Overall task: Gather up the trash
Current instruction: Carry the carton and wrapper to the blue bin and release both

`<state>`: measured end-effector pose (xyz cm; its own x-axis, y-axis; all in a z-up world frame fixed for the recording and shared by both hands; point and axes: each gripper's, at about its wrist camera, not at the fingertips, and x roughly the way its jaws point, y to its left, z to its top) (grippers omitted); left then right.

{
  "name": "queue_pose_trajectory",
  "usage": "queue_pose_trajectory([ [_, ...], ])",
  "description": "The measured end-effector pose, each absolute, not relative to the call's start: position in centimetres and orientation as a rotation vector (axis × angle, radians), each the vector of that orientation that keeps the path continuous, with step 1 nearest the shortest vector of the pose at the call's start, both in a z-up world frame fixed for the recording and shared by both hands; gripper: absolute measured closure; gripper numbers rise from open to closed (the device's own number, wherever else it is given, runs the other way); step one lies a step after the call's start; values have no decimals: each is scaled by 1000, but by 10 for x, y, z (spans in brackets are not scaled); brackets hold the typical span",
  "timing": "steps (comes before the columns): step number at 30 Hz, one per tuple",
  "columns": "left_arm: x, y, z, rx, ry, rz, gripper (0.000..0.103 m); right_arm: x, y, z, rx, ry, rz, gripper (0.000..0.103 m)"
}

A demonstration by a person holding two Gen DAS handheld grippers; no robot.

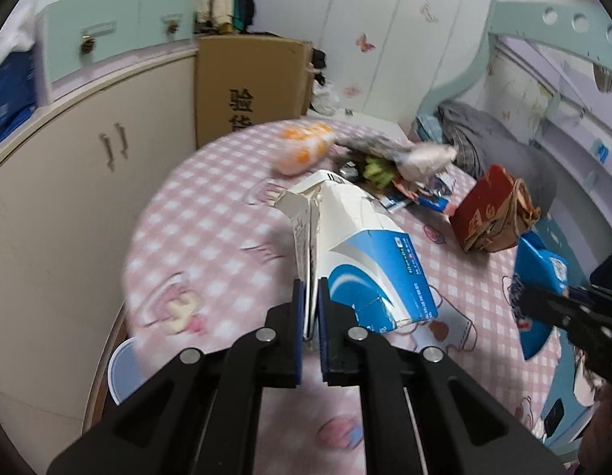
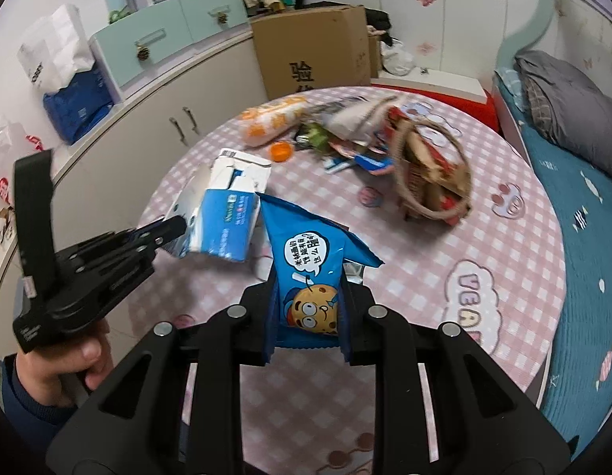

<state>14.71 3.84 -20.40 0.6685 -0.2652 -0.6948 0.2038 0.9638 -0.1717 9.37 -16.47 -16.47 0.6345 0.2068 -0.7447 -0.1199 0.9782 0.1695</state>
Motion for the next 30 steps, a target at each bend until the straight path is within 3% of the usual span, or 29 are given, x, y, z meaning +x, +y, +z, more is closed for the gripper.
queue_pose_trajectory([
  [8, 110, 144, -184, -148, 720, -65, 97, 123, -76, -146, 35, 832, 372, 79],
  [15, 94, 242, -214, -208, 768, 141, 97, 168, 50, -161, -5, 880, 601, 79],
  [23, 104, 326, -301, -272, 931, 272, 97, 205, 181, -221, -87, 1024, 725, 79],
  [30, 132, 357, -396, -294, 1120, 282, 97, 238, 253, -323, -156, 1284, 702, 78],
])
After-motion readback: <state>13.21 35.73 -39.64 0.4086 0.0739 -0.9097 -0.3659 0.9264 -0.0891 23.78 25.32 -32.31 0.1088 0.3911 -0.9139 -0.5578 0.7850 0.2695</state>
